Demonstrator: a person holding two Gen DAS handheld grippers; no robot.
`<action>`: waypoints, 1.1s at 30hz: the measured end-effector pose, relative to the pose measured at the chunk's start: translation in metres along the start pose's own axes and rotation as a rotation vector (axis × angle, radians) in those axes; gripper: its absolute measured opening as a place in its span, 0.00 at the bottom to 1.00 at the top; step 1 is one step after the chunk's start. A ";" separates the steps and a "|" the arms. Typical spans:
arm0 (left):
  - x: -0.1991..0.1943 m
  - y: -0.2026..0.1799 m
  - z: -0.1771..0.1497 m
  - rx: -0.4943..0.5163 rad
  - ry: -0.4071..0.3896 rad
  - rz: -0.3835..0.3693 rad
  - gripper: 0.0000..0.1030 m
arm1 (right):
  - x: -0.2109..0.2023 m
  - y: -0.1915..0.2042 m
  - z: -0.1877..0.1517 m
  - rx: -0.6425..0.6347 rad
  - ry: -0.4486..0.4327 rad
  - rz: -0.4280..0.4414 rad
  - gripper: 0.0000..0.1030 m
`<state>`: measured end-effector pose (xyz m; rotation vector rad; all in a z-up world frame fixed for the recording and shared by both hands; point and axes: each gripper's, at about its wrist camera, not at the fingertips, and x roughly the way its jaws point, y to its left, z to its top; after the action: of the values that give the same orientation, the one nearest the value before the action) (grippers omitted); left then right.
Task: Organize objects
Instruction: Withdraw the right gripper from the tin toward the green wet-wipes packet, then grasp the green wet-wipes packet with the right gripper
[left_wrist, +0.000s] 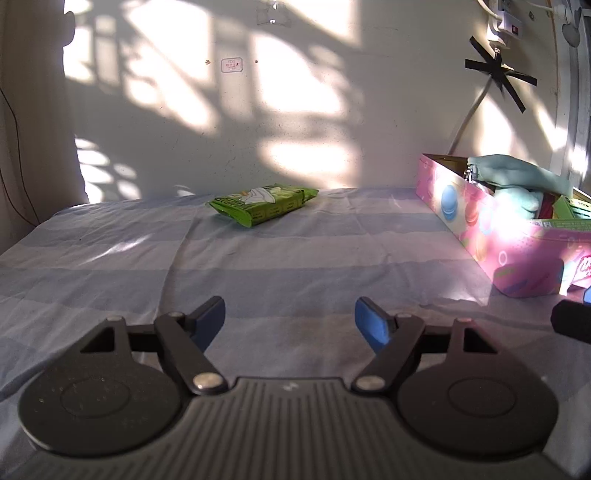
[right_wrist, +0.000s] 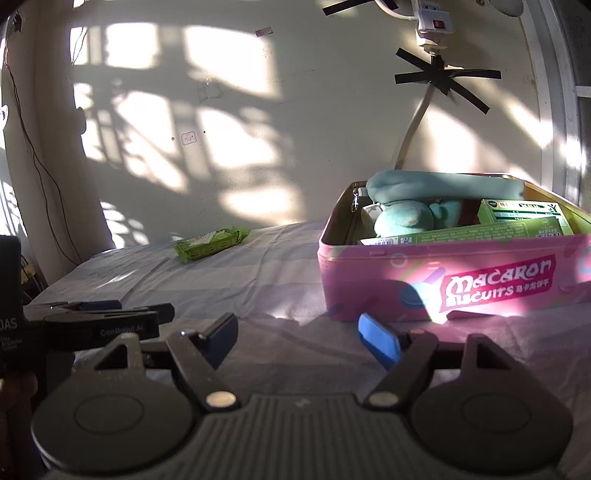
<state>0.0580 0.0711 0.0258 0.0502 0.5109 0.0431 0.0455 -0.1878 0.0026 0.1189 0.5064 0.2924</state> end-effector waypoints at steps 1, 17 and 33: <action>0.004 0.007 0.001 -0.004 0.004 0.011 0.77 | 0.005 0.005 -0.001 -0.009 0.009 0.009 0.73; 0.033 0.088 0.009 -0.239 0.024 0.070 0.77 | 0.092 0.072 0.021 -0.181 0.045 0.063 0.73; 0.046 0.111 0.008 -0.384 0.069 0.068 0.79 | 0.249 0.183 0.059 -0.577 0.059 0.122 0.67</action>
<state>0.0987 0.1840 0.0164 -0.3109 0.5625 0.2091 0.2372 0.0600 -0.0270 -0.4218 0.4563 0.5518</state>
